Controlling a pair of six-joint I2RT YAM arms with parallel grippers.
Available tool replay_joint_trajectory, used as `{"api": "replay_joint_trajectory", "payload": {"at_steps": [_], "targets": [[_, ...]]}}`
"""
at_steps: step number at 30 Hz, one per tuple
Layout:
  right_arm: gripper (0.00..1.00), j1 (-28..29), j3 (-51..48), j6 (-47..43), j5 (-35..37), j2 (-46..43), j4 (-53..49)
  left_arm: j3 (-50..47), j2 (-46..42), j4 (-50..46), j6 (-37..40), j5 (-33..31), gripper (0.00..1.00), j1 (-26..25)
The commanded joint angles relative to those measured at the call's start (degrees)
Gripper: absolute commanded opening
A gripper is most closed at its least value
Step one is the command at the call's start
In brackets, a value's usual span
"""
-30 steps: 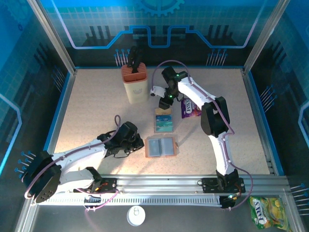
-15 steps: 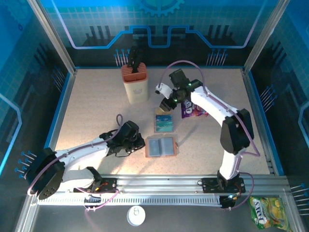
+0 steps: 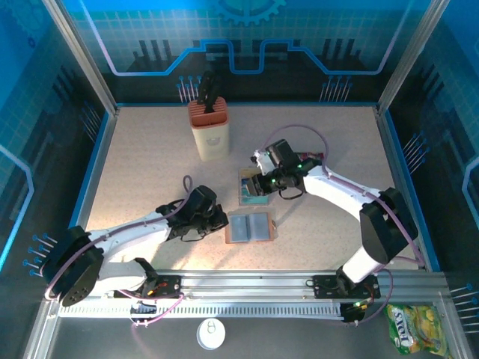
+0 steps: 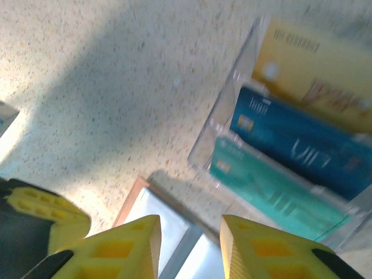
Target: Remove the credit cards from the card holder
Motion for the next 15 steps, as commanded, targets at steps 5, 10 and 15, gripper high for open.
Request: {"api": "replay_joint_trajectory", "payload": {"at_steps": [5,10,15], "targets": [[0.30,5.47,-7.97,12.72,-0.64,-4.75,5.11,-4.01,1.43,4.92,0.60,2.57,0.01,0.33],[0.30,6.10,-12.34,17.09,-2.90,-5.25,7.20,-6.01,1.59,7.03,-0.55,3.29,0.00,0.32],[0.31,6.73,-12.70,18.24,-5.14,-3.25,7.69,-7.06,2.37,8.78,-1.23,3.95,0.00,0.07]]}}
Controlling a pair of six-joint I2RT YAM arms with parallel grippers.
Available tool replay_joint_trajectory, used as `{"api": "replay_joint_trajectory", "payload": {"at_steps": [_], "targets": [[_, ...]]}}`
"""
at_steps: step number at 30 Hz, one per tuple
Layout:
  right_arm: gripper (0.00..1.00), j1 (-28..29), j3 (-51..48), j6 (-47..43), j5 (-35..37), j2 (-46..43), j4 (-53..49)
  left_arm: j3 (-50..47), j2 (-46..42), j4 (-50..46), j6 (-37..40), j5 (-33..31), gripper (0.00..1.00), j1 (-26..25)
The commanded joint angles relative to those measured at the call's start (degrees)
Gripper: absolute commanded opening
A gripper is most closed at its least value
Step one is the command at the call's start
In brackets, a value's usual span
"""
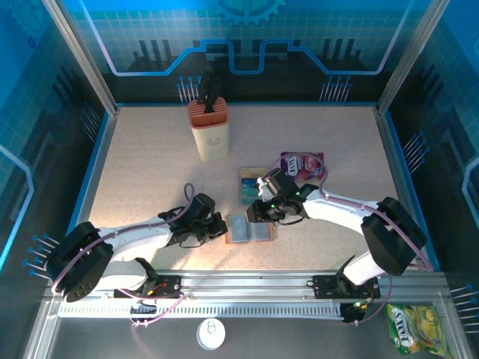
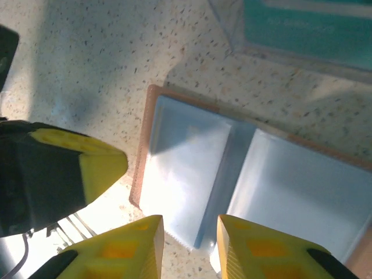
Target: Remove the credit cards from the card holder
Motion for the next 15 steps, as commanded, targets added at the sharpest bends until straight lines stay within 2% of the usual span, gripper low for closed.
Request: {"api": "replay_joint_trajectory", "payload": {"at_steps": [1,9,15], "targets": [[0.31,0.97,0.24,2.58,-3.07,1.47,1.88,-0.93,1.06,1.83,-0.57,1.43,0.00,0.00],[0.37,2.94,2.42,3.42,-3.40,5.29,0.92,-0.69,2.49,2.22,-0.40,1.83,0.00,-0.14],[0.38,3.70,2.52,4.01,-3.75,5.98,1.46,0.21,3.37,-1.73,-0.39,0.13,0.00,-0.09]]}}
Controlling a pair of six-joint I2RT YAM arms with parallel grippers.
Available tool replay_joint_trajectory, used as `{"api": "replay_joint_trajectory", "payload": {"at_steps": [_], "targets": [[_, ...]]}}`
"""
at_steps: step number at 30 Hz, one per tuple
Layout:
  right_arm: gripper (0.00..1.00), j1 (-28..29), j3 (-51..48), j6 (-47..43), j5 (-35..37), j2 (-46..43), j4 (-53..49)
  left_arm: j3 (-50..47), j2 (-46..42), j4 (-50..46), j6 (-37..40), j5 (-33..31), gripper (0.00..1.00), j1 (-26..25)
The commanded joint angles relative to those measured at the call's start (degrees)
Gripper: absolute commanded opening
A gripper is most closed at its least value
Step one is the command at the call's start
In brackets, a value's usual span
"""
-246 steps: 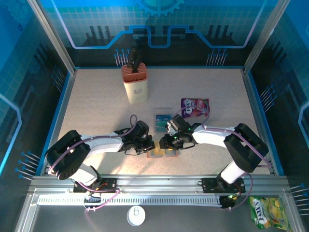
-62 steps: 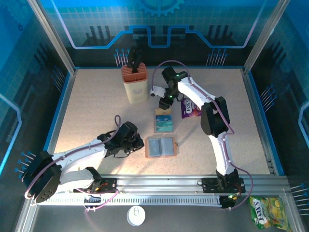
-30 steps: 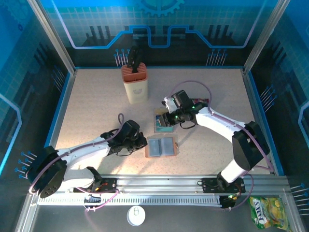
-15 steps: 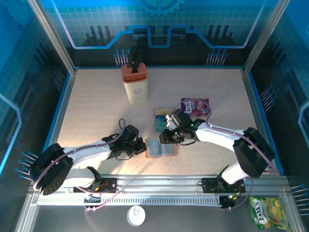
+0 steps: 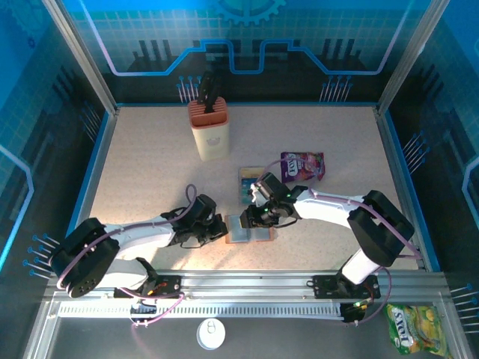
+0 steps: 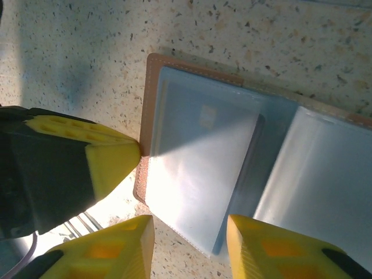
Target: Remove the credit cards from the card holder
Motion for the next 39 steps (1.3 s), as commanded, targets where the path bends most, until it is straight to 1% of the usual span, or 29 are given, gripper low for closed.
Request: {"api": "replay_joint_trajectory", "payload": {"at_steps": [1,12,14,24,39], "targets": [[0.39,1.01,1.18,1.04,-1.54,0.87,0.68,0.37,0.79,-2.77,-0.51,-0.53,0.00,-0.11],[0.41,2.27,1.60,2.51,-3.95,3.97,3.56,0.67,0.69,-4.03,-0.24,-1.63,0.00,-0.10],[0.42,2.80,3.50,2.43,-4.01,4.55,3.50,0.70,0.61,-4.21,-0.14,-1.72,0.00,-0.08],[0.43,3.63,5.51,2.42,-2.21,6.69,1.51,0.97,0.18,-5.93,0.74,-2.89,0.00,0.01],[0.43,3.57,5.97,1.74,-0.22,7.75,-1.75,0.79,0.57,-5.57,0.57,-2.98,0.00,-0.03]]}}
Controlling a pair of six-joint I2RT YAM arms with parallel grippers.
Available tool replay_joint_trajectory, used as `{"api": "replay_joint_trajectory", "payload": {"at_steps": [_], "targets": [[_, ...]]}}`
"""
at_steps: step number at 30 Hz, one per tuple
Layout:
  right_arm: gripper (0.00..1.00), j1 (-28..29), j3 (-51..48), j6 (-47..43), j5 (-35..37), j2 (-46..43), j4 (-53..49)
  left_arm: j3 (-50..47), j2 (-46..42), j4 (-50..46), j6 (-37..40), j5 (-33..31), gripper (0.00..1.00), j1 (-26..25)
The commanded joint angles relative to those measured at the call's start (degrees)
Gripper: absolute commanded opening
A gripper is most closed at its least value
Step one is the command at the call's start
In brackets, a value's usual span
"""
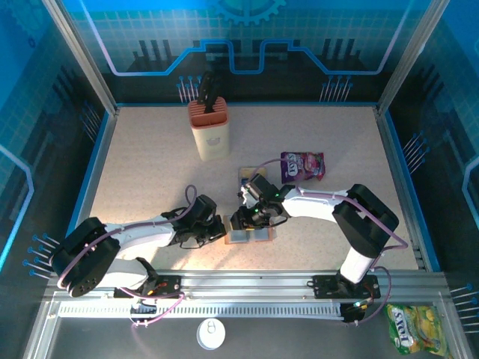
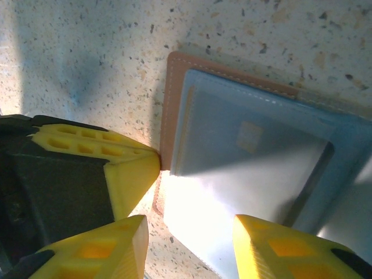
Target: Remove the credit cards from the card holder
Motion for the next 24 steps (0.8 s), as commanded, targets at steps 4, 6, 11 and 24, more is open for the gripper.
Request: {"api": "replay_joint_trajectory", "payload": {"at_steps": [4,6,11,24], "targets": [[0.43,0.79,1.51,-0.47,1.98,1.37,-3.44,0.42,0.52,-3.36,0.51,-1.91,0.00,-0.02],[0.43,0.75,1.65,-0.65,2.82,1.29,-4.34,0.43,0.46,-3.41,0.47,-1.93,0.00,-0.02],[0.43,0.77,1.52,-0.86,4.15,0.36,-5.40,0.44,0.46,-3.52,0.57,-1.95,0.00,0.01],[0.43,0.06,-0.24,-0.74,4.58,-1.10,-4.75,1.13,-0.92,-3.96,1.21,-2.20,0.00,-0.03]]}}
